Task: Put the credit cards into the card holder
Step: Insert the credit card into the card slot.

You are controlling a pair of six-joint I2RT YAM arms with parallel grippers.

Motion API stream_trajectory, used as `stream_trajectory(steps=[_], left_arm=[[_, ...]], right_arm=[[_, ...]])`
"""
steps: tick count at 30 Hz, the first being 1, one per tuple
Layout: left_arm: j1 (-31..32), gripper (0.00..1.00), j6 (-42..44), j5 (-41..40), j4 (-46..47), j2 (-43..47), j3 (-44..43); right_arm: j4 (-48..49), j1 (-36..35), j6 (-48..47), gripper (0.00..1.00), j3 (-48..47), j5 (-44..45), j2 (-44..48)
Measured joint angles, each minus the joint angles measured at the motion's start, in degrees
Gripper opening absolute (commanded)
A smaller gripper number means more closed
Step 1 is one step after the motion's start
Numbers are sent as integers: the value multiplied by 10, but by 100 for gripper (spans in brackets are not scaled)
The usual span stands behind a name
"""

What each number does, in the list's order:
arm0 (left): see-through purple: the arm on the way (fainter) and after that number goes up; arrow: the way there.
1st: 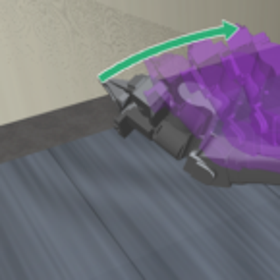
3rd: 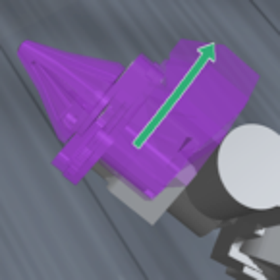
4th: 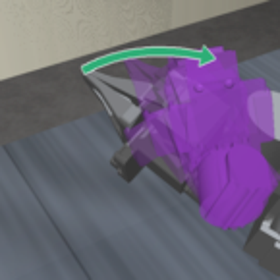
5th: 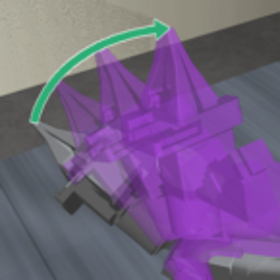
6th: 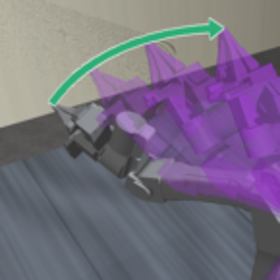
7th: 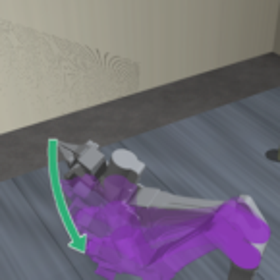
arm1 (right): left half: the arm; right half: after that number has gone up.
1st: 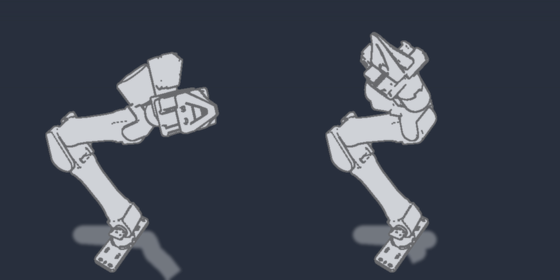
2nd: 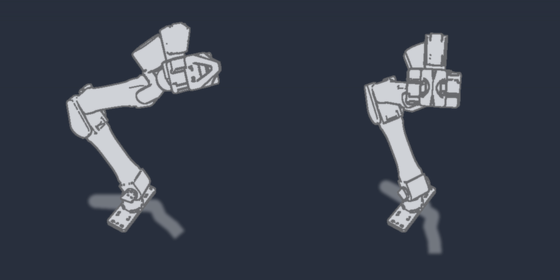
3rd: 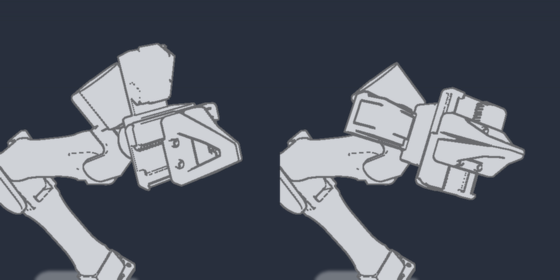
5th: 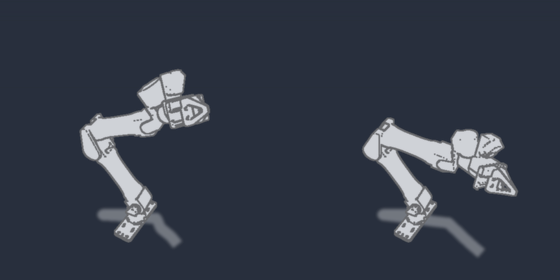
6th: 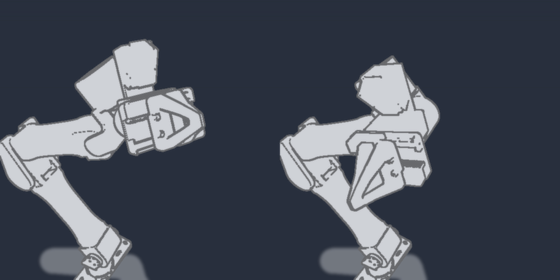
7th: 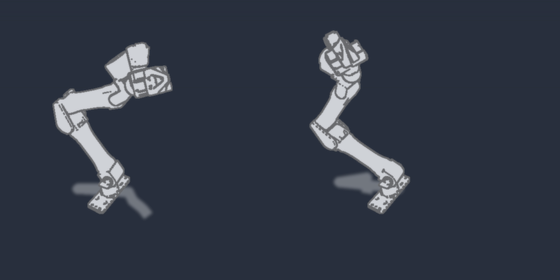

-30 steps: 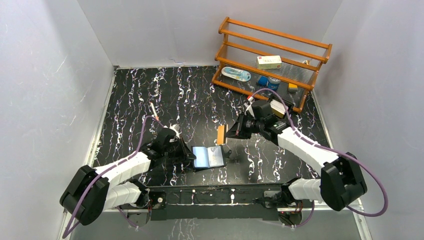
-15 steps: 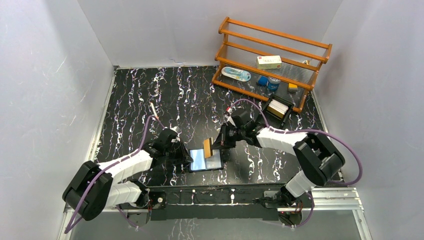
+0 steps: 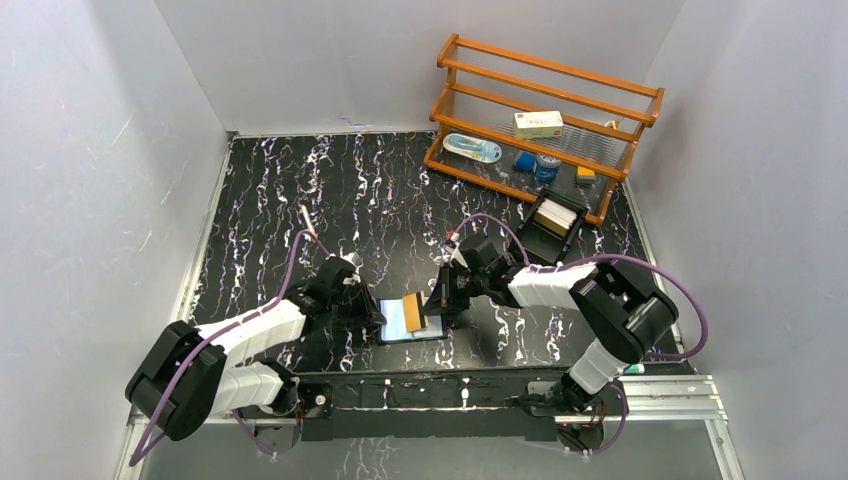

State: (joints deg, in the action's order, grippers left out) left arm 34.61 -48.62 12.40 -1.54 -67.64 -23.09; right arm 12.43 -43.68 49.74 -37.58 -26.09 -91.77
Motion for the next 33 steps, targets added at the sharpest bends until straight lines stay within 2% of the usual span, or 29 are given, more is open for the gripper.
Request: stream_trajectory(steps=[9, 19, 28, 33], left_arm=[[0, 0, 0, 3, 9, -6, 0], [0, 0, 6, 3, 12, -7, 0], [-1, 0, 7, 7, 21, -15, 0], [-1, 5, 11, 7, 21, -15, 0]], right_arm=[[10, 0, -5, 0, 10, 5, 10], [11, -1, -7, 0, 53, 30, 77], [122, 5, 43, 0, 85, -22, 16], [156, 4, 50, 0, 93, -33, 15]])
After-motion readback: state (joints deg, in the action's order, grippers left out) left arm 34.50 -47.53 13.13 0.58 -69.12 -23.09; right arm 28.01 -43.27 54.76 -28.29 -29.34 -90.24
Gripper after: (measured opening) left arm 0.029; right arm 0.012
